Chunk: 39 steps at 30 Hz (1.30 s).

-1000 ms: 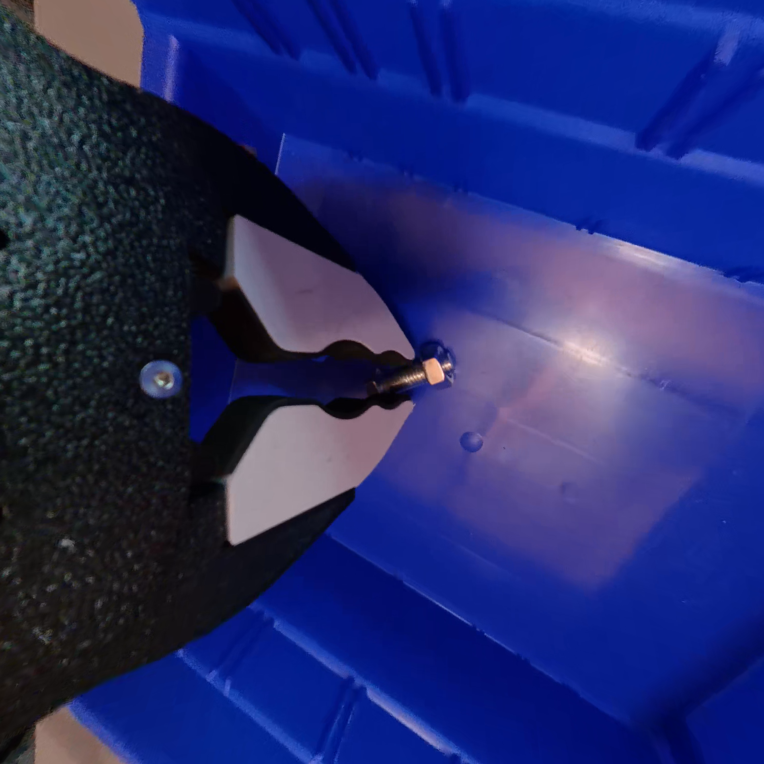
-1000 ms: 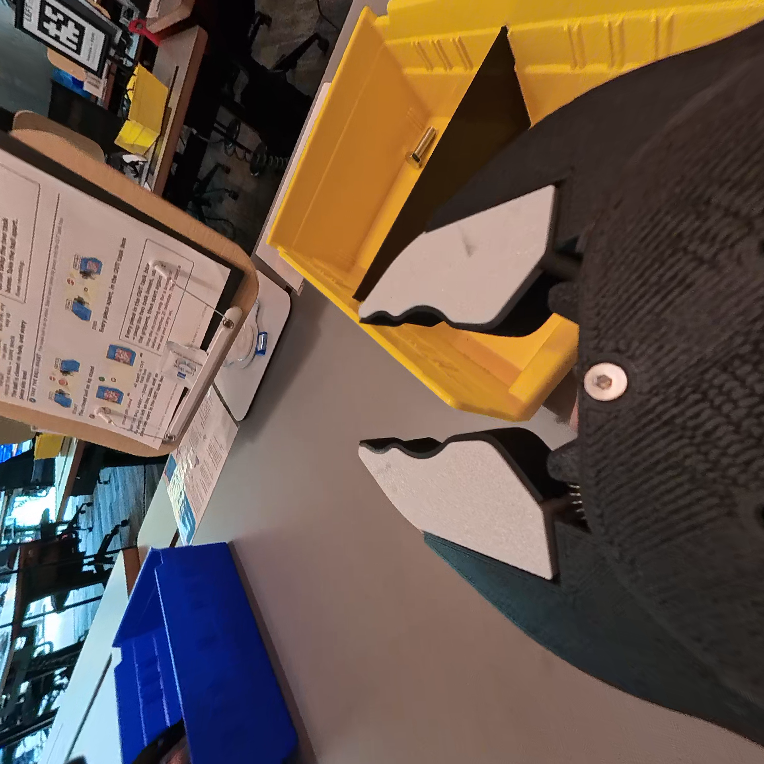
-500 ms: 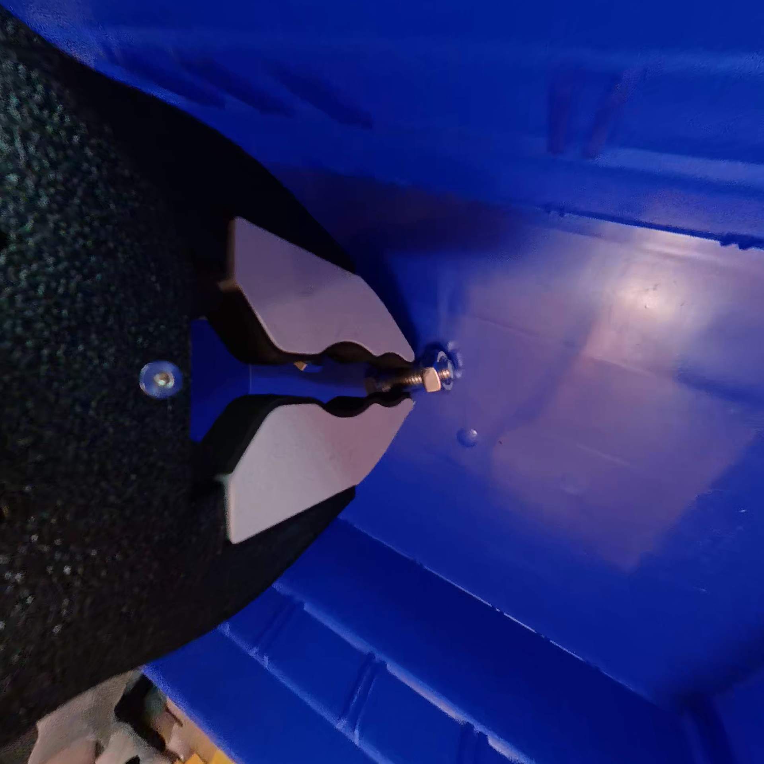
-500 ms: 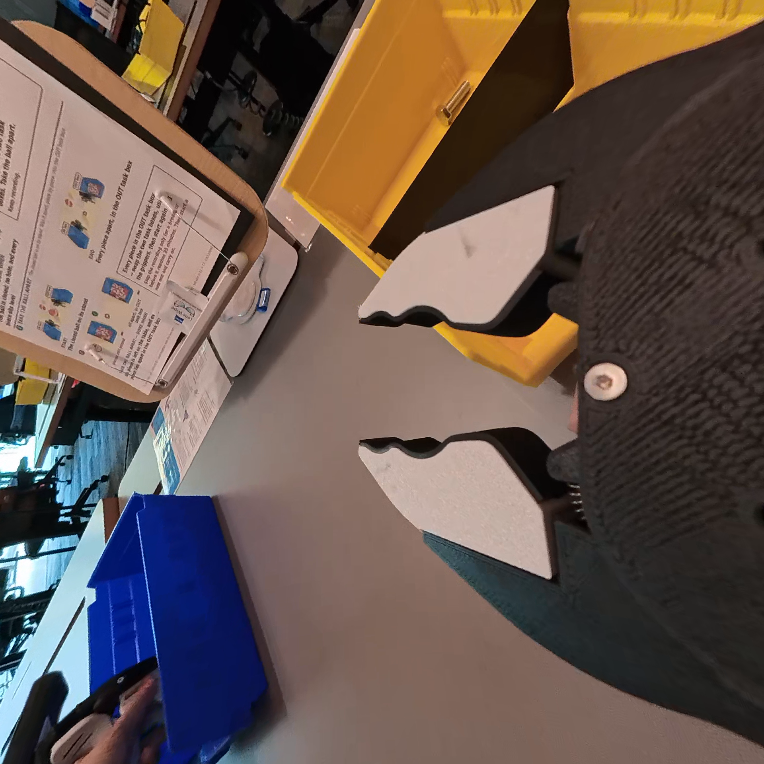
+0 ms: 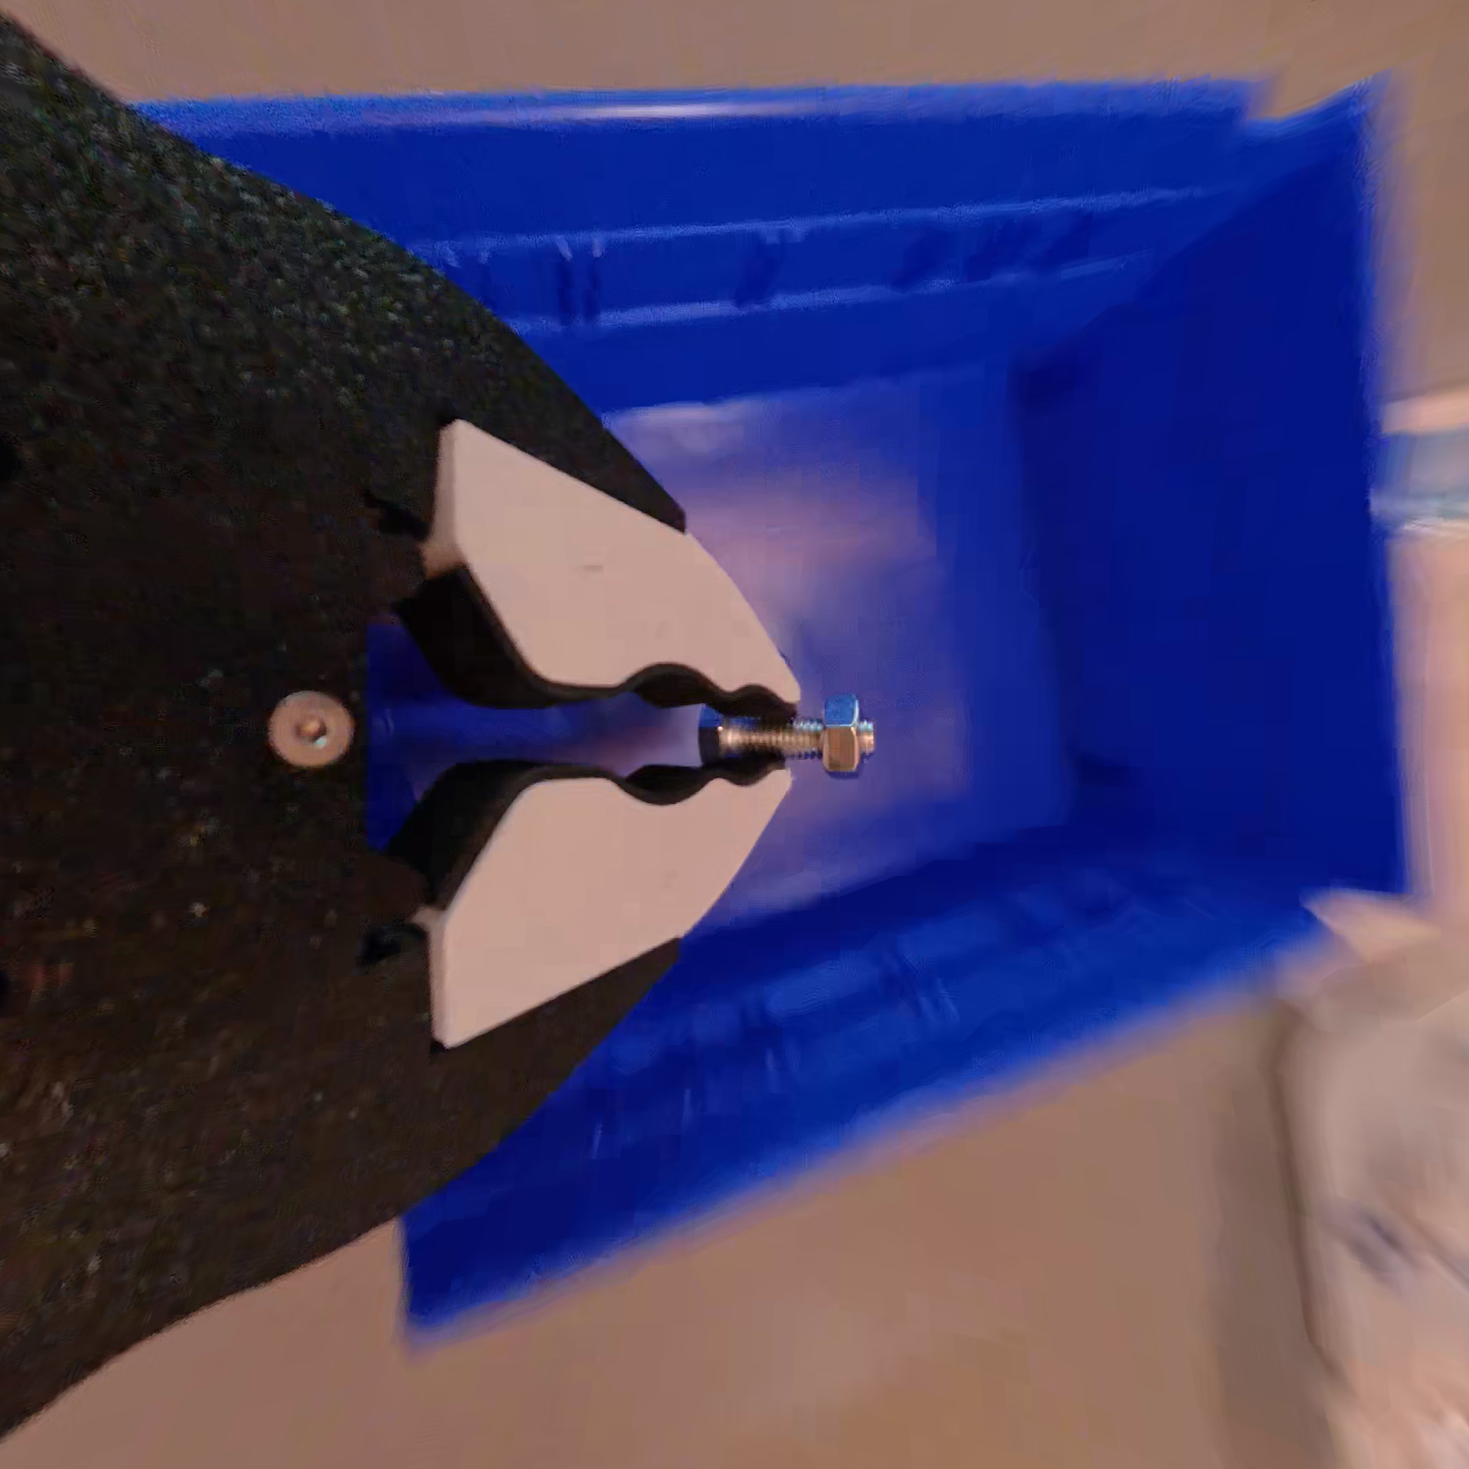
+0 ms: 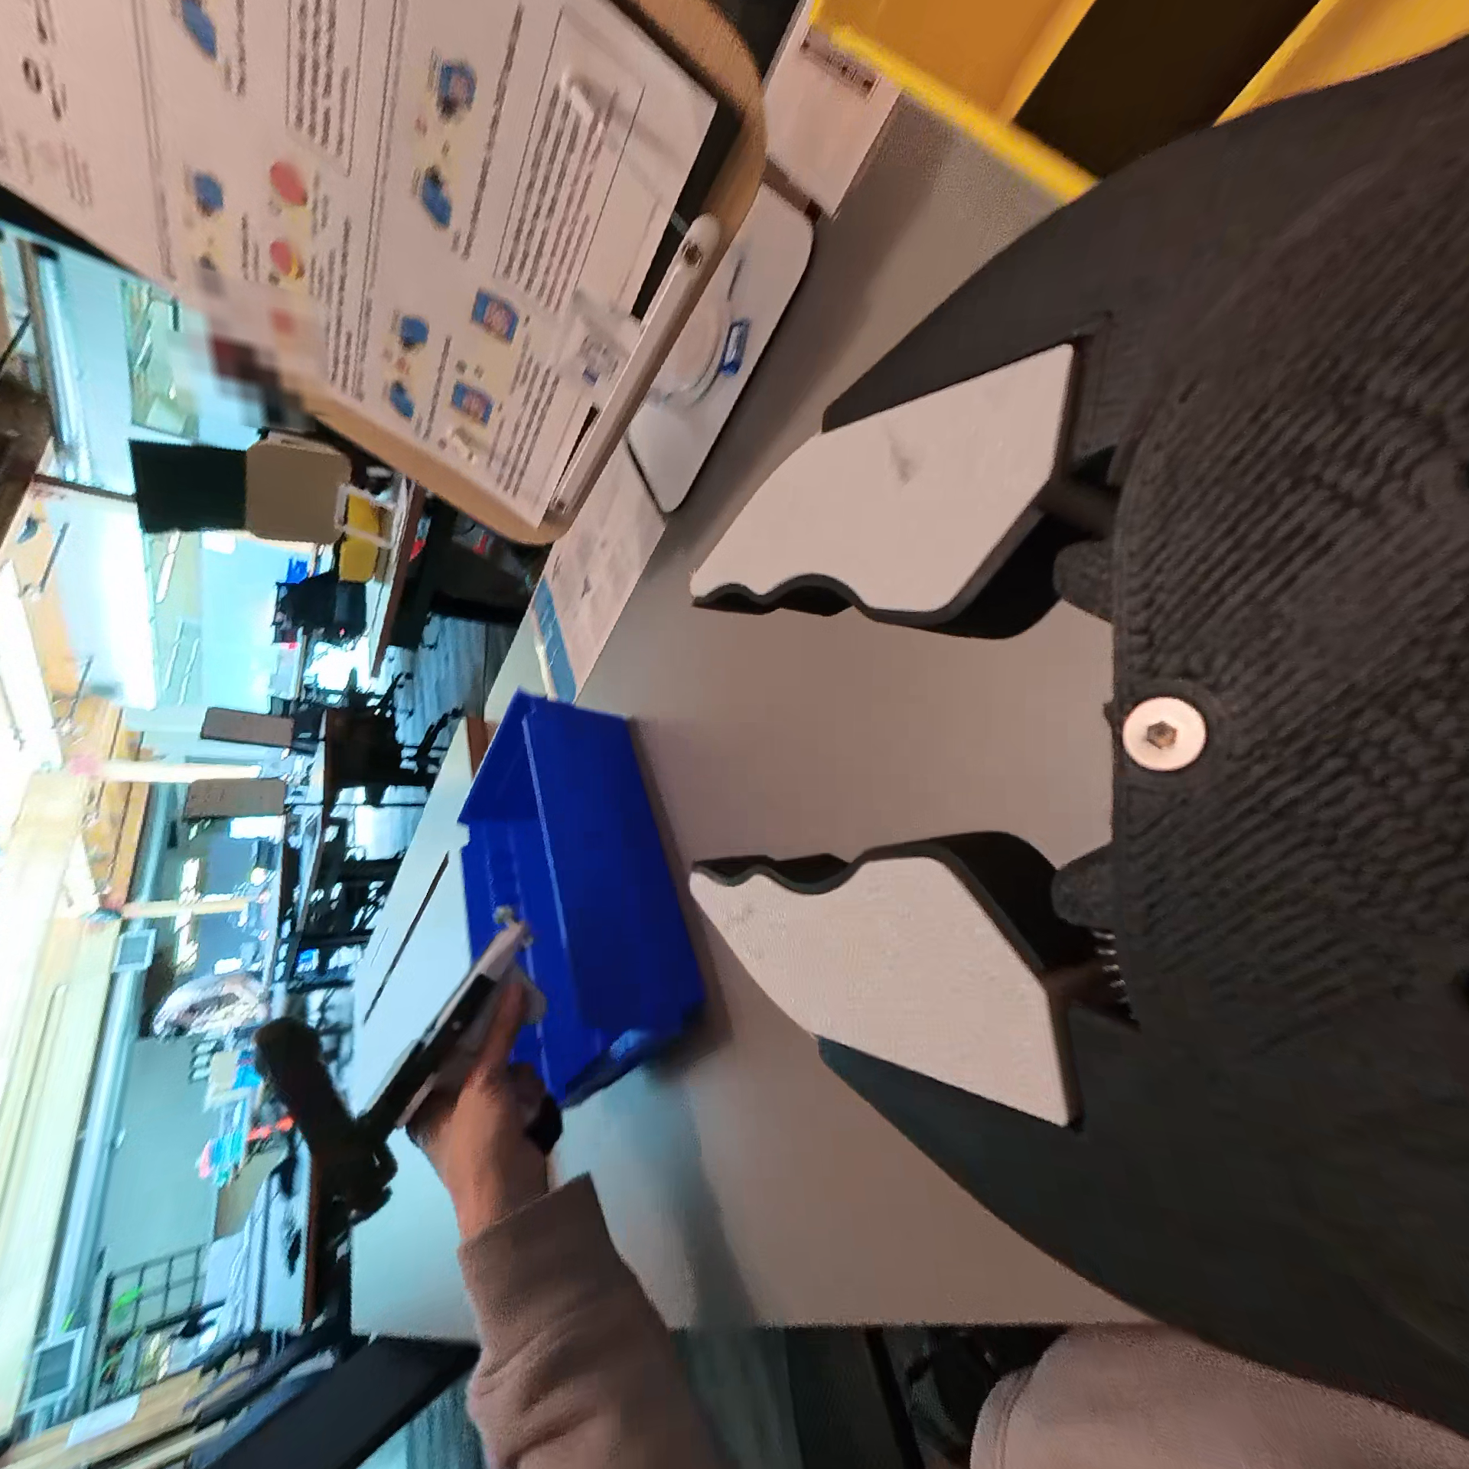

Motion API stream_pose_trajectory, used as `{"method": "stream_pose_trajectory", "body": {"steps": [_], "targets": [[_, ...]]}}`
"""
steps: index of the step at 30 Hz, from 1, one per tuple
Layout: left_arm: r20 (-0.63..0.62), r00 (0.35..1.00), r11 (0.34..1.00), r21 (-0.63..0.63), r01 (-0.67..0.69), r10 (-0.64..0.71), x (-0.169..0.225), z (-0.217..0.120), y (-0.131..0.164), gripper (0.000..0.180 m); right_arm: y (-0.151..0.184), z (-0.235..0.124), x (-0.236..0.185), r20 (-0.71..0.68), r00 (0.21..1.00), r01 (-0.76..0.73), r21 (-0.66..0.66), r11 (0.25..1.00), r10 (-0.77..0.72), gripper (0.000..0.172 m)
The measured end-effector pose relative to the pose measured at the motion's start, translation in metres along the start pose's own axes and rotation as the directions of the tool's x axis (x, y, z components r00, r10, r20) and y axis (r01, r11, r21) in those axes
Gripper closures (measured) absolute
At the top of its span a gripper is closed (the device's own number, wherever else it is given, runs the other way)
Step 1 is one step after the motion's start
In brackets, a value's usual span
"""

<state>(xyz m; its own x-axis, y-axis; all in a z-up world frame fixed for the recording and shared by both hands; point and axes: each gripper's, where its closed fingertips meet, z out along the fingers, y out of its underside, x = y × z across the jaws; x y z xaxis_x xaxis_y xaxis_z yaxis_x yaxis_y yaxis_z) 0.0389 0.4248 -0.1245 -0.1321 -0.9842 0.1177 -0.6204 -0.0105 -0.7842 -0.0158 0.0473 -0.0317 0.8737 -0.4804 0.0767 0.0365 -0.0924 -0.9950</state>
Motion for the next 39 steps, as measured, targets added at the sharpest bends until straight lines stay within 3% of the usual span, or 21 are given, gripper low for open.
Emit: {"method": "stream_pose_trajectory", "body": {"steps": [1,4,7,9,14,20,27,31,39], "targets": [[-0.089,0.996,0.991,0.134,-0.005,0.017,0.024,-0.017,-0.020,0.172,-0.003,0.005,-0.009,0.023,1.000,-0.010,0.023,1.000,0.010,0.110],[-0.351,0.921,0.884,0.467,0.015,0.170,0.111,-0.071,-0.055,0.172,-0.020,0.018,-0.042,0.121,0.991,-0.077,0.150,0.986,0.059,0.108],[-0.501,0.770,0.752,0.658,0.042,0.395,0.201,-0.103,-0.051,0.172,-0.031,0.027,-0.066,0.174,0.980,-0.138,0.243,0.960,0.097,0.113],[-0.546,0.670,0.701,0.711,0.054,0.503,0.249,-0.102,-0.036,0.171,-0.032,0.031,-0.076,0.164,0.984,-0.117,0.276,0.954,0.073,0.113],[-0.699,0.481,0.733,0.662,0.156,0.529,0.313,-0.069,-0.004,0.172,-0.021,0.033,-0.083,0.105,0.994,-0.046,0.286,0.957,0.017,0.115],[-0.698,0.484,0.710,0.675,0.199,0.528,0.326,-0.051,0.021,0.172,0.003,0.038,-0.074,0.036,0.999,0.007,0.248,0.969,-0.016,0.121],[-0.686,0.498,0.696,0.688,0.207,0.530,0.317,-0.046,0.012,0.172,0.021,0.061,-0.069,0.141,0.990,-0.055,0.212,0.976,0.025,0.121],[-0.668,0.504,0.691,0.700,0.178,0.547,0.320,-0.040,0.009,0.172,0.019,0.069,-0.064,0.185,0.976,-0.168,0.276,0.946,0.119,0.127],[-0.686,0.465,0.713,0.684,0.154,0.559,0.334,-0.024,0.015,0.172,0.010,0.048,-0.050,0.095,0.985,-0.169,0.430,0.887,0.141,0.132]]}}
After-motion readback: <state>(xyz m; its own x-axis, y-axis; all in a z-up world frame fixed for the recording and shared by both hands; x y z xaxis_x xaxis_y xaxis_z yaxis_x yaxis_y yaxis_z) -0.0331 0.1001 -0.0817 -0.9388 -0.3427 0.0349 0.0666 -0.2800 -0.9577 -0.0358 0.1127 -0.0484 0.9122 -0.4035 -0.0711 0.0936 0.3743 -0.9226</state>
